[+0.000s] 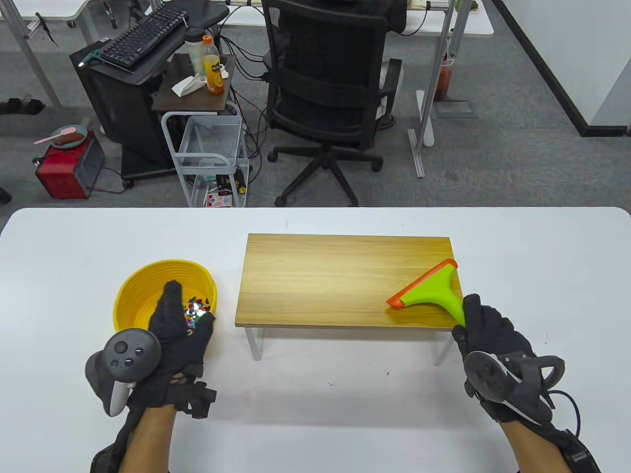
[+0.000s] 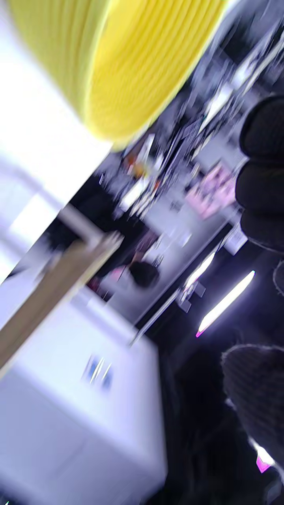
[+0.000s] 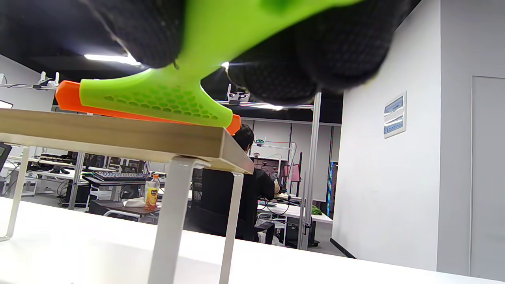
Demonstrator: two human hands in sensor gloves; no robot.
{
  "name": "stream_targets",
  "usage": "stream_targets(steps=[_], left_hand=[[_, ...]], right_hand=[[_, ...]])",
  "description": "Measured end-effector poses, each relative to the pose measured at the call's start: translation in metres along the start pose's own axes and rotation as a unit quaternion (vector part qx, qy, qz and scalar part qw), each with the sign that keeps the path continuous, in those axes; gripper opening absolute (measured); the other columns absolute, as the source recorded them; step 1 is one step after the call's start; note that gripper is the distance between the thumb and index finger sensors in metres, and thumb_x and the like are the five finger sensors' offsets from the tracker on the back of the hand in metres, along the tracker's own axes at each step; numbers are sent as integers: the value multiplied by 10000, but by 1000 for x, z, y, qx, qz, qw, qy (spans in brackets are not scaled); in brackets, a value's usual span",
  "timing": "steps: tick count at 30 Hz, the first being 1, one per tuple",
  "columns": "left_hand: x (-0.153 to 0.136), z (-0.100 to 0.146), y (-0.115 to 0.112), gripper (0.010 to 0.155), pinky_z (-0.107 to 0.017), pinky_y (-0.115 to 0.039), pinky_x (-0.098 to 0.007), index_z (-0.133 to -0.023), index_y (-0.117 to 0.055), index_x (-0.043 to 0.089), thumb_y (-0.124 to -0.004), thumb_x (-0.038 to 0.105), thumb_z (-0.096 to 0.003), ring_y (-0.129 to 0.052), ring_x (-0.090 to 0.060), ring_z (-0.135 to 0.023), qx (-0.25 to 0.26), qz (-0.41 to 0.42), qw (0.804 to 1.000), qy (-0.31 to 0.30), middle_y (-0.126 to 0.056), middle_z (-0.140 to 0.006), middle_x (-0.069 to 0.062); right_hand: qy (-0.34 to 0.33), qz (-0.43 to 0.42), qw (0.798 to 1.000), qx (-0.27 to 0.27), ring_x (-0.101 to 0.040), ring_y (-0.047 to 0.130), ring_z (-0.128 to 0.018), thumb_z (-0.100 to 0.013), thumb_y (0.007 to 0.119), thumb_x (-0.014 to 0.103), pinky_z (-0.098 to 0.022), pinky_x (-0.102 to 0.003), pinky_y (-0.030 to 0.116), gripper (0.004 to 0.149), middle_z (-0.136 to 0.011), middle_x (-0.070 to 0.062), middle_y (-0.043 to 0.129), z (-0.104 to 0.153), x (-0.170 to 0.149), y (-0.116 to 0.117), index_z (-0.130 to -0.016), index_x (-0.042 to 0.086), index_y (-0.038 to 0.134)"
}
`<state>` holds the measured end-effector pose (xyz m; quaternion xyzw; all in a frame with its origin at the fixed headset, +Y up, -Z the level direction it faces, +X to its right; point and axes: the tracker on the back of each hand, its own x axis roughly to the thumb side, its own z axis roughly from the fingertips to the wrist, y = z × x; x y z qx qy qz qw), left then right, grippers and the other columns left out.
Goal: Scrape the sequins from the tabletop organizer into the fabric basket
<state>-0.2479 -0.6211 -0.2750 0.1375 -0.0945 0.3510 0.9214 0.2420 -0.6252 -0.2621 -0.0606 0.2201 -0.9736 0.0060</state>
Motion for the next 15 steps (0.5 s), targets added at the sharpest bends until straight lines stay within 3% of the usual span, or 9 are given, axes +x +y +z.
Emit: stream_targets(steps=[4,8,15], left_hand=[[36,8,-24,808,-716,-635,-586,-1083,-435,193,-780,598,-475,-663,-405,-992,-39,-31,991,-123,-544,-1128,-163],[58,21,-55,789,-700,-705,-565,-1053,-540,213,-819,620,-437,-781,-373,-938,-92,-7,961,-261,-666,-1086,-133],[65,38,-104,815,-666,-754,-555,-1010,-622,201,-831,676,-383,-854,-364,-879,-103,-30,943,-316,-756,-1031,-125]], right_hand=[[-1,-4,1000,-2,-342,939,-638,-586,738,391,-445,-406,850,621,-957,-180,762,2,0,1,-1090,84,544],[-1,-7,1000,-1,-344,938,-640,-586,737,390,-447,-407,850,623,-958,-182,759,5,-1,4,-1091,82,541],[-1,-33,999,-8,-348,933,-645,-586,744,385,-451,-411,847,628,-961,-187,750,10,-2,5,-1092,77,533]])
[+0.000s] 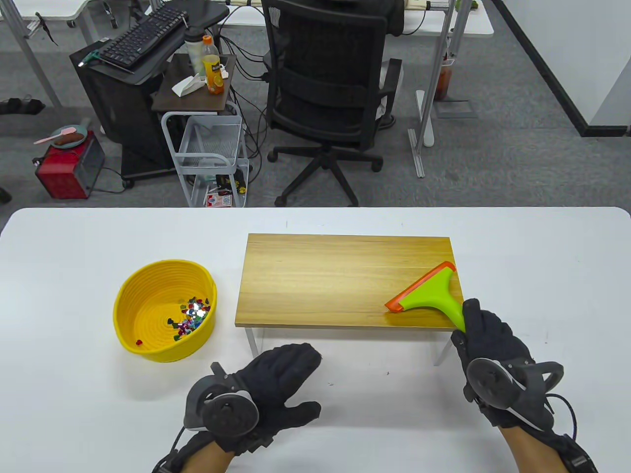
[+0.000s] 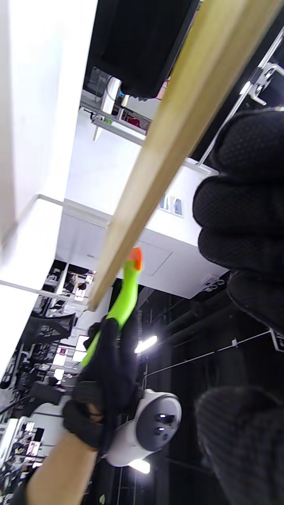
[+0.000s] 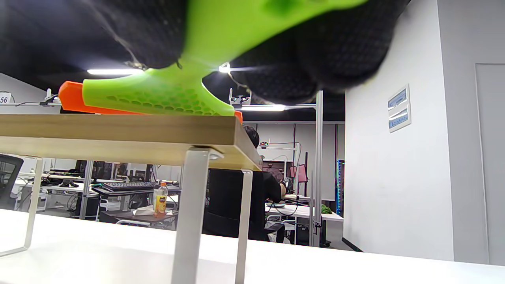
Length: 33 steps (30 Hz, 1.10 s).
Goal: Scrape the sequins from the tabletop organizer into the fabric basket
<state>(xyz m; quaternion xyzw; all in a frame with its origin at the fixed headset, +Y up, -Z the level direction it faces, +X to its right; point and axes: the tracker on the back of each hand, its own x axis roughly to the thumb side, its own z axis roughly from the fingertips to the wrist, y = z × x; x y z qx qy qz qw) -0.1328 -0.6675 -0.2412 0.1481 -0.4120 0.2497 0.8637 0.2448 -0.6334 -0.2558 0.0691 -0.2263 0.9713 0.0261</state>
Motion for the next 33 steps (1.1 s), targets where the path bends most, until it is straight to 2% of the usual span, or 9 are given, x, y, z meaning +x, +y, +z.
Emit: stream_targets(steps=[4,10,22,28,33], left_hand=[[-3,-2,-22,821,-678,-733,-564,-1017,-604,193,-826,671,-388,-834,-371,-895,-30,-8,1000,3,-734,-1043,-133],[-7,-1,-38,818,-705,-686,-579,-1025,-581,190,-811,662,-398,-797,-376,-929,-44,-10,999,8,-699,-1063,-136],[-17,4,-48,786,-691,-684,-590,-1015,-596,180,-793,642,-412,-804,-389,-914,-47,-20,998,22,-713,-1050,-144],[-15,4,-49,787,-691,-684,-589,-1016,-593,178,-793,641,-411,-803,-389,-914,-48,-27,998,22,-712,-1049,-146],[-14,4,-50,788,-688,-687,-588,-1014,-594,179,-792,642,-409,-807,-384,-914,-50,-32,998,21,-715,-1047,-145]], right_hand=[[-2,-11,1000,0,-357,923,-658,-590,746,375,-461,-417,842,634,-970,-197,733,1,1,-1,-1097,72,515],[2,-19,1000,3,-377,898,-685,-597,746,351,-481,-433,828,646,-990,-219,694,-1,1,-2,-1106,56,478],[66,-28,997,6,-417,855,-719,-612,733,312,-508,-460,806,662,-1013,-266,626,-6,-25,-8,-1114,20,414],[128,-33,991,8,-438,841,-723,-619,727,299,-509,-472,801,665,-1014,-291,602,-3,-46,-1,-1111,-1,396],[154,-37,987,21,-457,830,-728,-620,719,281,-514,-483,798,665,-1013,-312,585,0,-58,6,-1108,-19,381]])
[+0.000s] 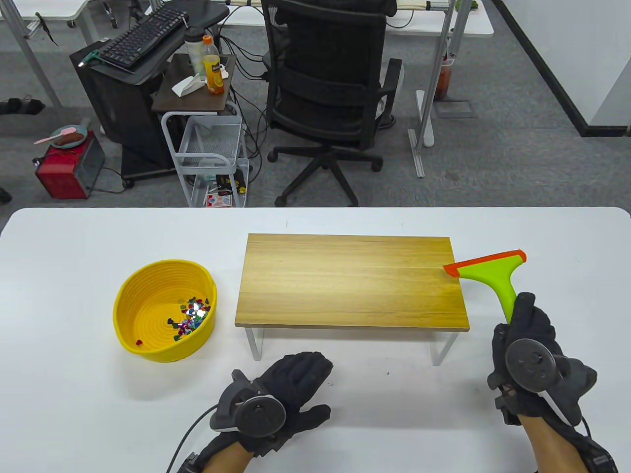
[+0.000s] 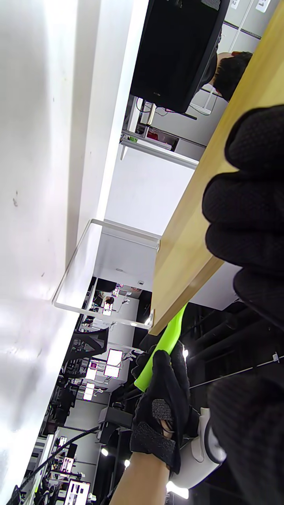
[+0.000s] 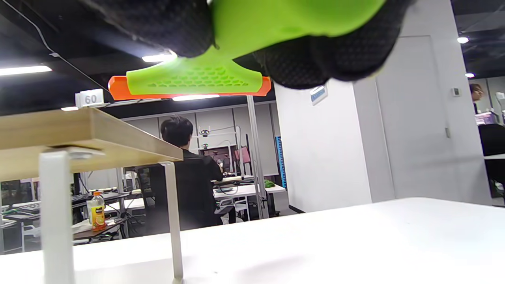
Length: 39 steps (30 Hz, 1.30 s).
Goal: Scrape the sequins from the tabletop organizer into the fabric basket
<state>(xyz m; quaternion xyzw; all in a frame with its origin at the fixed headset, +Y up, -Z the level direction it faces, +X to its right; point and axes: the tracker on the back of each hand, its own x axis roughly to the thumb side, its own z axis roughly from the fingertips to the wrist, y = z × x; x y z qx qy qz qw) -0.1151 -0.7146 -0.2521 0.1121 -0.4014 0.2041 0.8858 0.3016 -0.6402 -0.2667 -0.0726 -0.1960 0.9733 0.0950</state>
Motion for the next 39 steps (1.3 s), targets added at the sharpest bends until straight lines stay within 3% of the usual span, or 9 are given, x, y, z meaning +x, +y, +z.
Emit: stream_targets(steps=[14,39], left_hand=[[1,0,0,784,-684,-693,-588,-1011,-600,176,-794,638,-409,-812,-383,-911,-2,-6,1000,0,-723,-1043,-143],[-1,1,1,790,-683,-690,-593,-1013,-597,175,-780,650,-409,-806,-388,-914,-10,-10,1000,5,-719,-1046,-146]], right_hand=[[44,9,998,42,-483,816,-734,-618,695,254,-522,-497,801,665,-1011,-347,554,-1,-23,26,-1100,-48,351],[63,57,982,166,-475,870,-701,-598,717,254,-495,-484,838,623,-989,-335,645,12,-21,116,-1094,-26,467]])
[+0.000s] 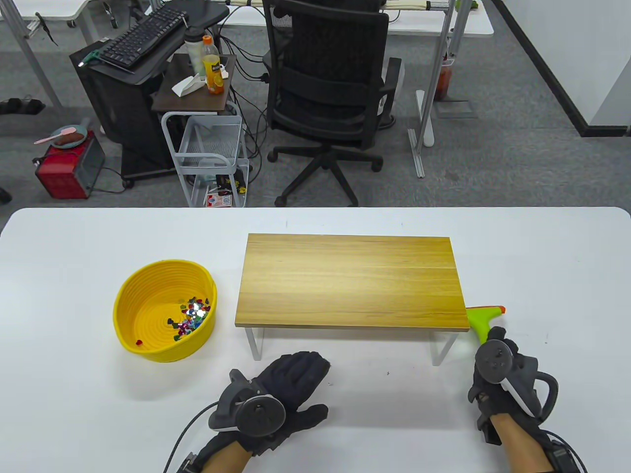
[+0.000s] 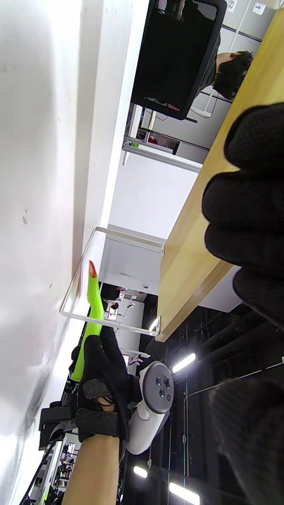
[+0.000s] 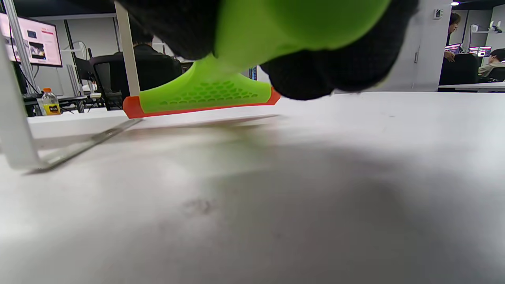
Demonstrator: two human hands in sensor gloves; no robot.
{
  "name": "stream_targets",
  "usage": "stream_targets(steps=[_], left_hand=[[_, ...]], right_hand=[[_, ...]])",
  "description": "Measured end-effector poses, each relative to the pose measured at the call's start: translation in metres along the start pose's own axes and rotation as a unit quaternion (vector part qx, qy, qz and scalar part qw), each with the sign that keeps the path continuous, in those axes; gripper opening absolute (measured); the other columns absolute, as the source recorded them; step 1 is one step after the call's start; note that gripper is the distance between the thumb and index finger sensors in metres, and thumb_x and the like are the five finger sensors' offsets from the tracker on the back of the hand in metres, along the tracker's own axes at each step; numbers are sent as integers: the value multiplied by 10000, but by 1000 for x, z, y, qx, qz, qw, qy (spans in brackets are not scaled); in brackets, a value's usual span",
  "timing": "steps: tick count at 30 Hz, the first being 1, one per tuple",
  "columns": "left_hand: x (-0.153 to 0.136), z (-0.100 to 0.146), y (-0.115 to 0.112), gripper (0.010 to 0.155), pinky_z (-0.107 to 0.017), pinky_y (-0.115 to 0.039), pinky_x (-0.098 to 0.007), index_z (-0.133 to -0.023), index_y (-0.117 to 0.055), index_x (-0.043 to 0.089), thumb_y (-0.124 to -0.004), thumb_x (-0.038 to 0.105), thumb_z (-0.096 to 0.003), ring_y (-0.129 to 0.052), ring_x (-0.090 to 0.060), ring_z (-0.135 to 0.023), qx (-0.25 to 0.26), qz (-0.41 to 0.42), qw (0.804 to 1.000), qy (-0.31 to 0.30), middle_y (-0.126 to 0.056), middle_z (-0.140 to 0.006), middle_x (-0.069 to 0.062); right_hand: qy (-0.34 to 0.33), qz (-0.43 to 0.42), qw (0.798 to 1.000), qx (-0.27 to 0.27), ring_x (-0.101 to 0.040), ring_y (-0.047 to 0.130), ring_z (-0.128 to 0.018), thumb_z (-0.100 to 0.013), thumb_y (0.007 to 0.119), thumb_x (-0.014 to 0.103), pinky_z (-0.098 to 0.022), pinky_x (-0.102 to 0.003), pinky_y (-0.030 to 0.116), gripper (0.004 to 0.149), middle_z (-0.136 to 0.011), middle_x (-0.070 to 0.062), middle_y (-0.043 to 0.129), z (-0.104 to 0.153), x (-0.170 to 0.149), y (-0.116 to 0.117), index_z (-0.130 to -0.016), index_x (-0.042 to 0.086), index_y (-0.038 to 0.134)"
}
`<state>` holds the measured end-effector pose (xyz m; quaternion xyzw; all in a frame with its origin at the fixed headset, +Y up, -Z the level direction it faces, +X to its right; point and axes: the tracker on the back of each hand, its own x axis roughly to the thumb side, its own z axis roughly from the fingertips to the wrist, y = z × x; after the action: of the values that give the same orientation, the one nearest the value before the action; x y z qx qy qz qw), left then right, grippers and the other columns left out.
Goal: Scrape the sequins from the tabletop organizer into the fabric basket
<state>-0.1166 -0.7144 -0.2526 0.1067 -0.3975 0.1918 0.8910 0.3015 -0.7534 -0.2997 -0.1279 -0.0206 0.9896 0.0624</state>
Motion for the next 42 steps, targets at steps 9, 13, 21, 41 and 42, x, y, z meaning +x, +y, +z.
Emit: stream_targets(steps=[9,13,21,41,42], left_hand=[[-1,0,0,793,-681,-689,-596,-1014,-597,174,-777,653,-408,-807,-389,-914,-1,-1,1000,1,-719,-1046,-149],[-1,1,0,795,-680,-689,-598,-1014,-596,172,-776,655,-408,-806,-388,-915,-3,-5,1000,3,-720,-1045,-148],[-3,1,1,795,-680,-689,-597,-1014,-597,173,-776,654,-408,-806,-392,-913,-2,-6,1000,5,-719,-1046,-150],[-5,1,2,789,-683,-676,-604,-1017,-593,171,-771,648,-414,-797,-396,-919,-4,-9,1000,13,-715,-1049,-151],[-5,1,2,787,-684,-675,-604,-1017,-593,171,-770,647,-416,-797,-398,-919,-4,-9,1000,14,-715,-1049,-152]], right_hand=[[4,26,1000,2,-436,919,-666,-599,749,294,-455,-460,845,624,-968,-302,712,0,2,10,-1087,-11,508],[6,36,999,11,-422,937,-655,-595,770,312,-434,-438,855,635,-956,-284,743,0,1,15,-1080,-14,523],[12,36,999,12,-423,934,-657,-593,792,325,-429,-428,851,623,-934,-264,791,-1,1,14,-1069,-9,568],[-114,-42,970,-212,-517,704,-880,-607,742,342,-619,-557,703,628,-1095,-263,586,51,37,-98,-1116,64,502],[-124,-42,966,-223,-515,702,-884,-606,743,349,-624,-556,701,632,-1096,-263,585,56,41,-102,-1116,64,501]])
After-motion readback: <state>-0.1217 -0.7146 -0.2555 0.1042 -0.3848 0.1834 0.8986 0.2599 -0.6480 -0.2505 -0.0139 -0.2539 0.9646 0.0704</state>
